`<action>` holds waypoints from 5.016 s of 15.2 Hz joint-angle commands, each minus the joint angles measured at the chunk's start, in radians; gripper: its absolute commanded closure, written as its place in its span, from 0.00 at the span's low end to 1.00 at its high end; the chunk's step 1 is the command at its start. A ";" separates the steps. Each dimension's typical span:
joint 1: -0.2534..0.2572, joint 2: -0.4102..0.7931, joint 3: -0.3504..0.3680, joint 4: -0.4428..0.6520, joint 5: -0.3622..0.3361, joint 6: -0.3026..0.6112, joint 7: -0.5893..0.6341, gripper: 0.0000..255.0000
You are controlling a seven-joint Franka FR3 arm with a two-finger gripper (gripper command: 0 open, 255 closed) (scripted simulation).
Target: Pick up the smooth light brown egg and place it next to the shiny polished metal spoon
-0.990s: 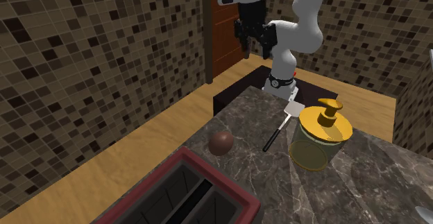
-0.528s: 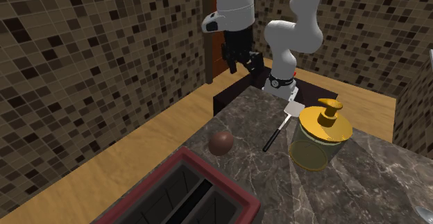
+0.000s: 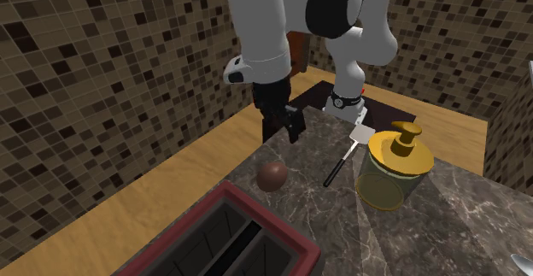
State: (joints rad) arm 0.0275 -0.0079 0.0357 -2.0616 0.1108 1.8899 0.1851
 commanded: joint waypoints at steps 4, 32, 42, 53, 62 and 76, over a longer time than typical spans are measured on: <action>0.013 0.200 0.010 0.162 -0.017 0.034 0.018 0.00; 0.025 0.336 0.015 0.197 -0.025 0.134 0.025 1.00; 0.024 0.279 0.015 0.256 -0.027 0.018 0.034 1.00; 0.023 0.238 0.015 0.349 -0.028 -0.116 0.044 1.00; 0.056 0.174 0.040 0.332 -0.020 -0.158 0.105 1.00; 0.219 0.037 0.184 0.149 0.034 -0.075 0.390 1.00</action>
State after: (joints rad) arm 0.2338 0.0298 0.2076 -1.9080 0.1408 1.8076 0.5506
